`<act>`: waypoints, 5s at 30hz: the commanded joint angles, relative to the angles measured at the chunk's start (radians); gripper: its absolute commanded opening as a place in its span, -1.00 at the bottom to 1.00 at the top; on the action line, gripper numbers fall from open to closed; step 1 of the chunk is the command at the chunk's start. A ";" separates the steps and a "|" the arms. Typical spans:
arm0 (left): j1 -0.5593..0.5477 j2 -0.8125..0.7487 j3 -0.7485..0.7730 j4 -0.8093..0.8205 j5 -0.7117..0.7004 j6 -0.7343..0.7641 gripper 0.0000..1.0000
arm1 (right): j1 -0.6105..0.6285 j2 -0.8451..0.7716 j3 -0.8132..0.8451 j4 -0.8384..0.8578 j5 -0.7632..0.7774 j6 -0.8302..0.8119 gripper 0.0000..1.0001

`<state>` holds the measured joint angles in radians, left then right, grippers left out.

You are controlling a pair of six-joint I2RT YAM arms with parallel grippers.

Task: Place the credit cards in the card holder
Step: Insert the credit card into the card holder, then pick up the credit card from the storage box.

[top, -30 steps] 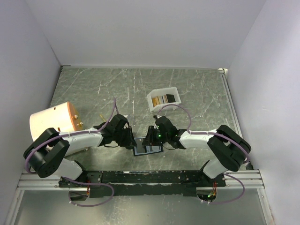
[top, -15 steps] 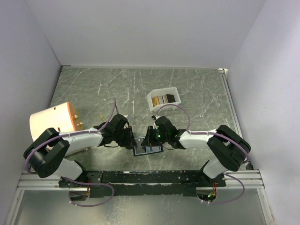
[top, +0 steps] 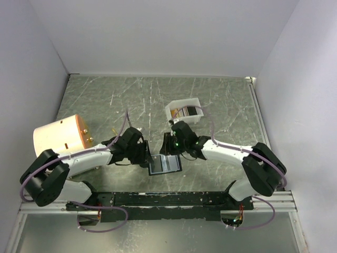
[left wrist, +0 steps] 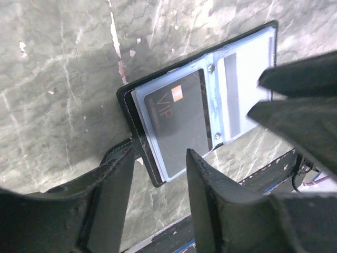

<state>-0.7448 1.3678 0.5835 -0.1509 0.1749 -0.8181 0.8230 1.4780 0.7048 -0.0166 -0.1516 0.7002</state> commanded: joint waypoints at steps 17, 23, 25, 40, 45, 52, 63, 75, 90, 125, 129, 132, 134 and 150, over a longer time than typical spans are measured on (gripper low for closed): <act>0.001 -0.241 0.358 -0.445 -0.296 0.282 1.00 | -0.235 0.267 0.659 -0.443 0.538 -0.386 0.21; 0.002 -0.297 0.396 -0.499 -0.346 0.343 1.00 | -0.261 0.456 0.870 -0.545 0.613 -0.451 0.38; 0.002 -0.317 0.389 -0.503 -0.388 0.359 1.00 | -0.263 0.506 0.912 -0.556 0.610 -0.465 0.44; 0.001 -0.363 0.370 -0.504 -0.419 0.369 0.99 | -0.266 0.735 1.124 -0.627 0.635 -0.494 0.59; 0.002 -0.354 0.374 -0.512 -0.427 0.367 0.99 | -0.266 0.767 1.139 -0.628 0.634 -0.507 0.61; 0.001 -0.362 0.370 -0.509 -0.437 0.364 0.99 | -0.266 0.795 1.154 -0.644 0.679 -0.540 0.61; 0.001 -0.352 0.371 -0.510 -0.443 0.362 0.99 | -0.266 0.766 1.125 -0.627 0.856 -0.571 0.44; 0.003 -0.342 0.371 -0.510 -0.440 0.361 0.99 | -0.266 0.756 1.108 -0.585 1.008 -0.627 0.06; 0.004 -0.335 0.370 -0.510 -0.439 0.358 0.99 | -0.283 0.737 1.044 -0.547 1.027 -0.637 -0.23; 0.002 -0.328 0.368 -0.507 -0.432 0.353 0.99 | -0.325 0.672 0.936 -0.498 1.048 -0.615 -0.48; 0.003 -0.332 0.368 -0.507 -0.431 0.352 0.99 | -0.326 0.663 0.916 -0.486 1.007 -0.597 -0.46; 0.003 -0.335 0.366 -0.506 -0.431 0.353 0.99 | -0.358 0.660 0.899 -0.473 0.976 -0.587 -0.43; 0.003 -0.333 0.367 -0.506 -0.431 0.353 0.99 | -0.361 0.665 0.897 -0.473 0.965 -0.582 -0.39; 0.003 -0.328 0.368 -0.506 -0.431 0.353 0.99 | -0.364 0.636 0.904 -0.469 0.973 -0.588 -0.62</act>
<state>-0.7448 1.0416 0.9424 -0.6552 -0.2447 -0.4675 0.4694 2.1597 1.6154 -0.4946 0.8101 0.0975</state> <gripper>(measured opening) 0.998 0.204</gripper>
